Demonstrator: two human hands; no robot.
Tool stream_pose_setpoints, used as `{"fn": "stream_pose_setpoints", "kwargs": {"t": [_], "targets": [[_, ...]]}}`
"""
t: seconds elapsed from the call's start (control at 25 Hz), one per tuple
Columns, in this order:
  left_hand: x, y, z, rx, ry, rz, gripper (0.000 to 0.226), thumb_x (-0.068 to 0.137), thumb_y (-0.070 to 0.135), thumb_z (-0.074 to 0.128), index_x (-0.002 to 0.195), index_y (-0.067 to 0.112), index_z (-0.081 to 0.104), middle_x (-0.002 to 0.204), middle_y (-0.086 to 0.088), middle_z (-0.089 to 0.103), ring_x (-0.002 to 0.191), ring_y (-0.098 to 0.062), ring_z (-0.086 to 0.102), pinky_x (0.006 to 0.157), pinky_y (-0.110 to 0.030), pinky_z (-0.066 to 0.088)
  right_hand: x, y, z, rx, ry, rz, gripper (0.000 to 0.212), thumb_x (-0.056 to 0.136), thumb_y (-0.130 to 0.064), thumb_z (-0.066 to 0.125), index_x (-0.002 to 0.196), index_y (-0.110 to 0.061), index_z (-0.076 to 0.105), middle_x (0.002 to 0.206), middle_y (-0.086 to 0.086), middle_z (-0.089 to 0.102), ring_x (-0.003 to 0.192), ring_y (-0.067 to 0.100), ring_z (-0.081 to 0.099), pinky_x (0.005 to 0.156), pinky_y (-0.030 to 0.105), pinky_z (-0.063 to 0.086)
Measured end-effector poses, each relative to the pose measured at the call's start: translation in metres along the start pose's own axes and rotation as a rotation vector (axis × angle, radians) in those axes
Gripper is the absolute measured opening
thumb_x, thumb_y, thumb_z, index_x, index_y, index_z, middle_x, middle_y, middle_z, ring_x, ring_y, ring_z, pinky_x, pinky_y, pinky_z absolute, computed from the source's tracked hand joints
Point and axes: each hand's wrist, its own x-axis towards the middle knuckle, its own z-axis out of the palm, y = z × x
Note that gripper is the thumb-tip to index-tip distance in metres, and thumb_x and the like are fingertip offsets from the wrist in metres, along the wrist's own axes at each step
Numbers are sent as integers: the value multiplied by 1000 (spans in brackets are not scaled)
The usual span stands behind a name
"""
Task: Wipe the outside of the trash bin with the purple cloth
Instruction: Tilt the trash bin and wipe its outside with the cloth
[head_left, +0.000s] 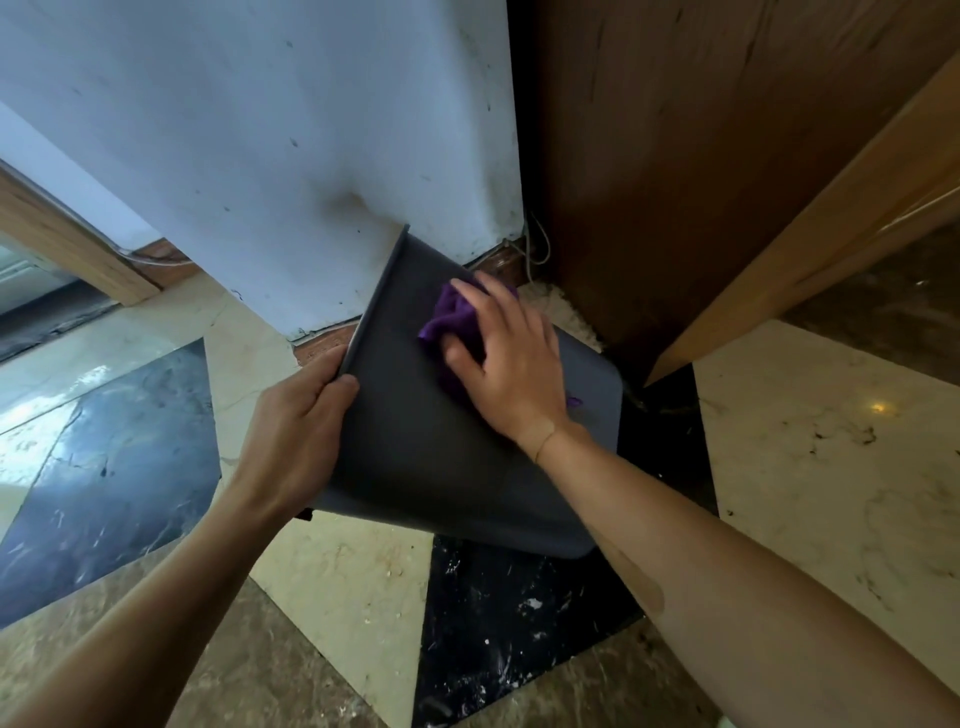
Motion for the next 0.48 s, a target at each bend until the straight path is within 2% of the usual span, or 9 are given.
{"fn": "stream_pose_setpoints", "kwargs": {"t": [0.12,0.24,0.32,0.4,0.48], "targets": [[-3,-3,1,22,42,-26,37,100,18,43,101,50,61,99,22,67,91,0,61,74,-22,47,-21,29,-3,-10,25,115,56,94,-55,40,145,-35,38,154,-6,40,140,23,36,112,46,31],[-5,-2,1,39,54,-25,32,100,20,44,102,48,60,95,25,65,88,7,60,70,-17,45,-52,64,-13,-19,42,222,53,95,-51,41,145,-34,38,153,-7,41,139,23,37,110,45,35],[-4,2,3,57,41,1,28,101,22,44,104,44,61,93,25,65,88,4,61,68,-15,46,-75,76,-19,59,83,333,49,97,-45,44,143,-32,40,152,-6,40,140,24,36,112,47,36],[-5,7,6,88,24,44,27,100,26,42,108,36,65,94,17,67,88,-4,62,75,-28,52,-100,66,-16,148,150,408,44,99,-38,44,142,-30,44,152,-5,41,142,23,34,115,47,33],[-7,12,8,107,4,75,31,98,29,39,113,25,66,98,5,69,89,-12,63,80,-45,53,-121,33,-6,196,183,347,41,101,-36,41,141,-29,46,152,-6,42,145,19,32,118,48,28]]}}
